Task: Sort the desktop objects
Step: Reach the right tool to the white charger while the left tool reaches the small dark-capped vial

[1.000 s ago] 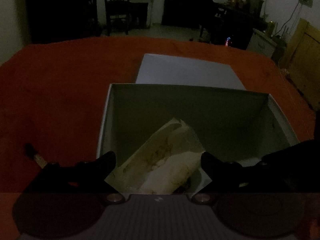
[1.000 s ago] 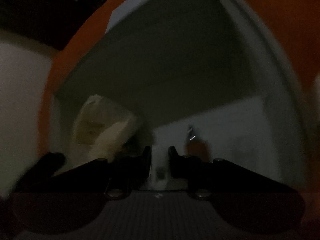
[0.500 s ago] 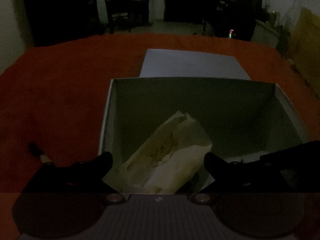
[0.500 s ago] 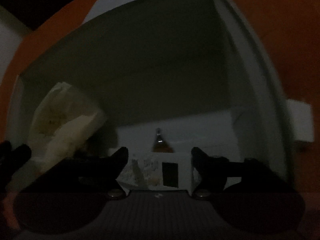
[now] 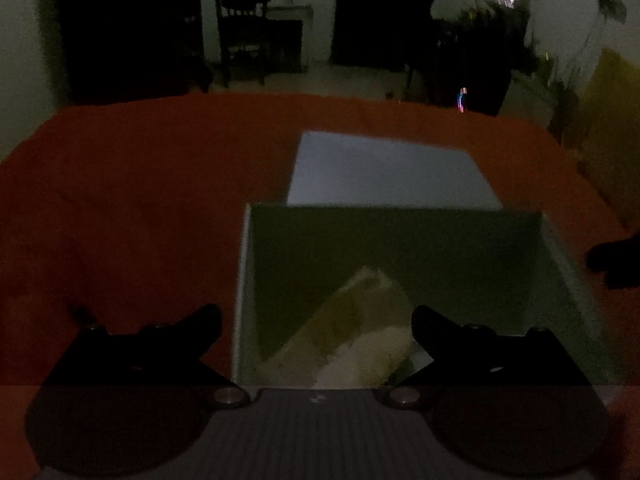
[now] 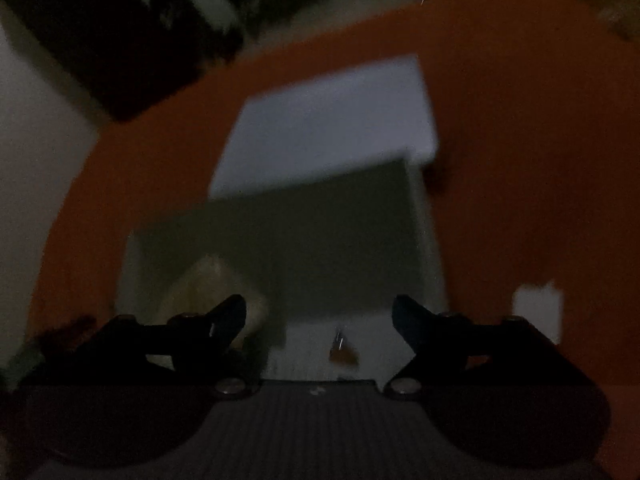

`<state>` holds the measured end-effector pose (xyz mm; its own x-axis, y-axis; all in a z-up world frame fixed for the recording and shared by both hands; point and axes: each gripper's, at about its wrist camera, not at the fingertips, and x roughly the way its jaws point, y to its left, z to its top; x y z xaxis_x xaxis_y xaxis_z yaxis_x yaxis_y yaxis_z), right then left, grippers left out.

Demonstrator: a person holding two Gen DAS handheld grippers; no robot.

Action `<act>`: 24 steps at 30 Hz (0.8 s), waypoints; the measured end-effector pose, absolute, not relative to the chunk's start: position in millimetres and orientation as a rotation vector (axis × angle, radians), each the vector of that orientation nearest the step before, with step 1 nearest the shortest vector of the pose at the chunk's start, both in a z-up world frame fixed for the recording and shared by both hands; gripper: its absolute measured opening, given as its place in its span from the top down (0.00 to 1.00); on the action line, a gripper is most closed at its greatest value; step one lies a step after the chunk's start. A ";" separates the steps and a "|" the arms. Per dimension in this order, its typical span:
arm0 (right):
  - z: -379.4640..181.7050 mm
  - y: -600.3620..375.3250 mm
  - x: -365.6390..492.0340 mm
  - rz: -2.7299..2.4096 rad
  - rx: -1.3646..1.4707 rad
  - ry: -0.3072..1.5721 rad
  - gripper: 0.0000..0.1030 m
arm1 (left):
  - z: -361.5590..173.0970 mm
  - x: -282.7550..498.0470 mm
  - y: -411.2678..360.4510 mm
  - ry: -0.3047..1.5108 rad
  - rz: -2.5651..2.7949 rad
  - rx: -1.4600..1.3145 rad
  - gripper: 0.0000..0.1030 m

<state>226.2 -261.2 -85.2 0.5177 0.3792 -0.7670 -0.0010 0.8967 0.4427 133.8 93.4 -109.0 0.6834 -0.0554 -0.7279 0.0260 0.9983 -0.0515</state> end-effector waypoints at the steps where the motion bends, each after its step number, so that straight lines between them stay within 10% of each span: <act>1: -77.2 -270.2 225.0 0.228 0.432 0.981 0.18 | -105.5 133.7 98.6 0.807 -0.033 -0.046 0.00; 24: -215.2 -360.6 248.1 -0.215 0.450 1.180 0.18 | -221.2 185.5 258.9 0.993 0.500 -0.283 0.00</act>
<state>248.1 -360.6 -215.2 0.3737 0.0707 -0.9249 0.3920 0.8916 0.2265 185.5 258.9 -221.2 0.4467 0.2714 -0.8525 -0.5231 0.8523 -0.0028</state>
